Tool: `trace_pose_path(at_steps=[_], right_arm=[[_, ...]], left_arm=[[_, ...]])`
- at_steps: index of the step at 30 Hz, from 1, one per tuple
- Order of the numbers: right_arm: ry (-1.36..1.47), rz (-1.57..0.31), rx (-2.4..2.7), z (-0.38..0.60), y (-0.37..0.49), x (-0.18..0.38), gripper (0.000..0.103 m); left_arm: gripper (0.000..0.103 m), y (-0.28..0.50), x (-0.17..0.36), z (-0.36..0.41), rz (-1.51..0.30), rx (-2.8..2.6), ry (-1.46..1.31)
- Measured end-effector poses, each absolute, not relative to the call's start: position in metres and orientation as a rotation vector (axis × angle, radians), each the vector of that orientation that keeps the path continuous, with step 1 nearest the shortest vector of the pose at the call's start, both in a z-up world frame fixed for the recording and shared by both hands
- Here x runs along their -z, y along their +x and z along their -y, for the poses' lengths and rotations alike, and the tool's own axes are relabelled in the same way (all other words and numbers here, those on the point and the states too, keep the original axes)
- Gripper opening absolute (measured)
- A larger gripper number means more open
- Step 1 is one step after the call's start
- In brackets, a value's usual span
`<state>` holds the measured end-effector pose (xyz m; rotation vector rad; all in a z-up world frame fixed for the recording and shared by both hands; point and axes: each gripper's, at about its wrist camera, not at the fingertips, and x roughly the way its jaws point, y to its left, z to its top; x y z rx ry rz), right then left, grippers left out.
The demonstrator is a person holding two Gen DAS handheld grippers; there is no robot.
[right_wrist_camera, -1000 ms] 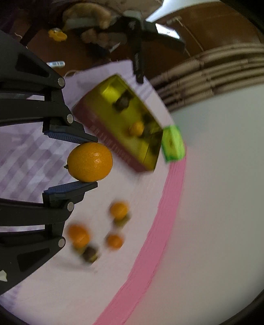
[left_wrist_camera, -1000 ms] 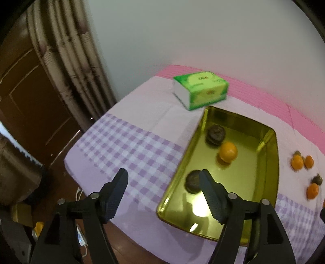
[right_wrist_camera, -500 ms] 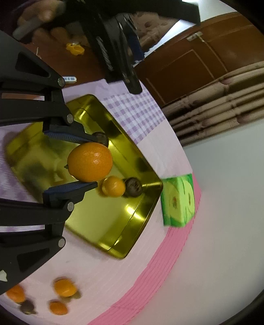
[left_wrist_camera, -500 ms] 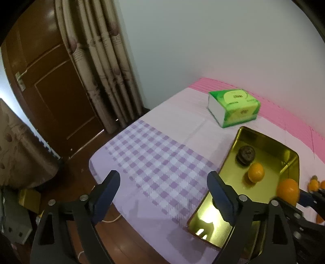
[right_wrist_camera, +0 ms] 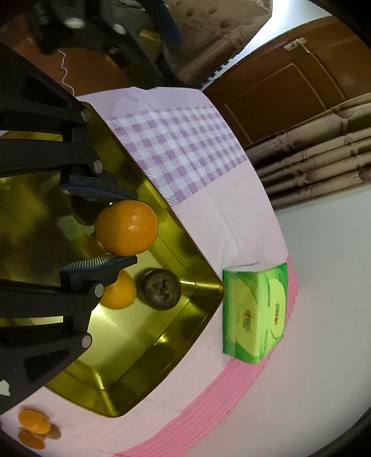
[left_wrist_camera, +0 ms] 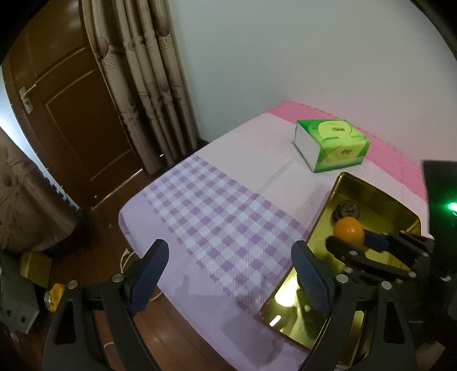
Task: Organize fruits
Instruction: 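Carry the orange to the tin and lower it with the right gripper, then open the right gripper to release the orange and withdraw both grippers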
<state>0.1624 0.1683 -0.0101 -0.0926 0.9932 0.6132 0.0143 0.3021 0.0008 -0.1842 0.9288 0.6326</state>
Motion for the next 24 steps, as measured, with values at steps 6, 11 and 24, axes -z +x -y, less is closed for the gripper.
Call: trace_pose_path(at_steps=[6, 11, 24], right_arm=[[-0.095, -0.999, -0.609, -0.1713, 0.1671, 0.0146, 0.034], [-0.095, -1.001, -0.607, -0.172, 0.1676, 0.0165, 0.034], [-0.049, -0.974, -0.608, -0.1678, 0.1662, 0.0112, 0.035]], left_arm=[[0.088, 0.0163, 0.0004, -0.3, -0.934, -0.625, -0.177], [0.088, 0.0166, 0.001, -0.2998, -0.937, -0.625, -0.175], [0.088, 0.0166, 0.0039, -0.2999, -0.942, -0.627, -0.178]])
